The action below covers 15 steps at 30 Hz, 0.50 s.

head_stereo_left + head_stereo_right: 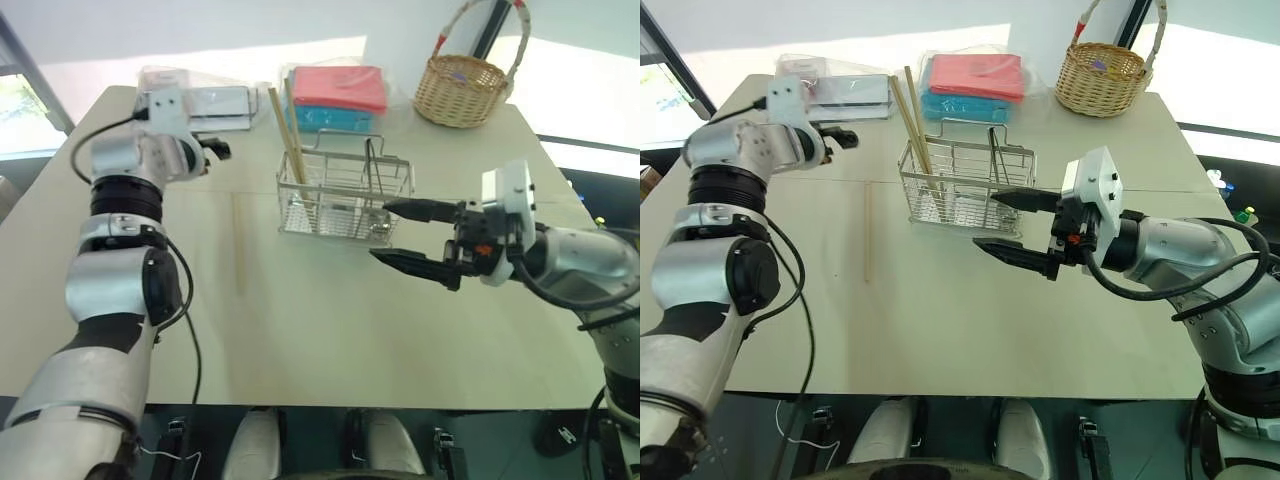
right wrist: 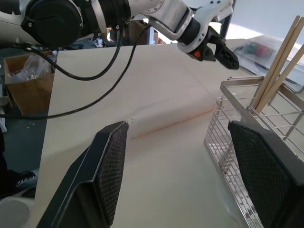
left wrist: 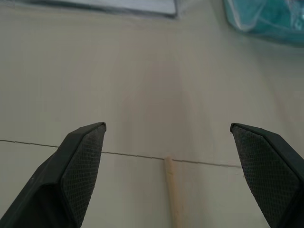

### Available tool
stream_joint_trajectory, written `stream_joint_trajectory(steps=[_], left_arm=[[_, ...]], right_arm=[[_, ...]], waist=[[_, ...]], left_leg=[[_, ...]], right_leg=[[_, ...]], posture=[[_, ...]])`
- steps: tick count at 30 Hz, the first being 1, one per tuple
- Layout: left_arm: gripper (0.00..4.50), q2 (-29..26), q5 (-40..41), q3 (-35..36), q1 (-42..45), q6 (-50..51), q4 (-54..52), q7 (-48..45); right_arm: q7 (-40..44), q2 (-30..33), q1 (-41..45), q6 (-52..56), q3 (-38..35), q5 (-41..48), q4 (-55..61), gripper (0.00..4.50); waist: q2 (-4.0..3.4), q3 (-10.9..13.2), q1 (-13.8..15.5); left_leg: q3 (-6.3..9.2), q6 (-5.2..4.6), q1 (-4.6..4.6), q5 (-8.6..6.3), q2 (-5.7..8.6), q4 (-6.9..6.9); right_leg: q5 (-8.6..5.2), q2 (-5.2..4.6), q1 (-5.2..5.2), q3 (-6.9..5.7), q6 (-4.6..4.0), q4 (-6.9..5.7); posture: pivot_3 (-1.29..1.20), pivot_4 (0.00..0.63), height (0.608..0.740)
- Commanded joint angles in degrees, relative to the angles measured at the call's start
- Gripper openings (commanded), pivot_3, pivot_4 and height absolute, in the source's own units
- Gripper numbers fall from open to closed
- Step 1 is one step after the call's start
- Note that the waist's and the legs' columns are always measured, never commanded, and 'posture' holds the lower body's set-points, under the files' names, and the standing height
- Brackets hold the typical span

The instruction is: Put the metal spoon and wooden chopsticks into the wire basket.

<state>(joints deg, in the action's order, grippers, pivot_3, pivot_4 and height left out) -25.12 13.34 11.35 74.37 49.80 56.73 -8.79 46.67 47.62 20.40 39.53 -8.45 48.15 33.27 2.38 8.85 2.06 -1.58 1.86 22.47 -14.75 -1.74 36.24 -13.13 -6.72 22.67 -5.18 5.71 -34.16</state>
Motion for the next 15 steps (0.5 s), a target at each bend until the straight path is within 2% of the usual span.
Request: stream_joint_trajectory(steps=[1, 15], left_arm=[[4.43, 0.19, -2.01, -1.84, 0.41, -0.12, 2.88, -2.29], [4.43, 5.55, -5.33, -2.3, -1.59, -1.28, 11.47, -2.29]], right_arm=[[0.62, 0.67, -0.47, -1.37, -1.68, -0.48, 1.4, 3.49], [0.8, 1.32, -4.69, -2.04, -3.91, -0.98, 3.64, 3.49]], waist=[[-0.02, 0.01, -0.12], [-0.05, -0.02, 0.26]], left_leg=[[0.0, -0.03, -0.01, -0.02, -0.01, -0.01], [0.02, 0.01, -0.08, 0.0, -0.02, 0.07]], right_leg=[[0.0, 0.01, 0.02, 0.0, 0.0, -0.01], [0.01, -0.05, -0.01, 0.0, -0.01, -0.04]], posture=[[0.0, 0.15, 0.703], [0.0, 0.15, 0.703]])
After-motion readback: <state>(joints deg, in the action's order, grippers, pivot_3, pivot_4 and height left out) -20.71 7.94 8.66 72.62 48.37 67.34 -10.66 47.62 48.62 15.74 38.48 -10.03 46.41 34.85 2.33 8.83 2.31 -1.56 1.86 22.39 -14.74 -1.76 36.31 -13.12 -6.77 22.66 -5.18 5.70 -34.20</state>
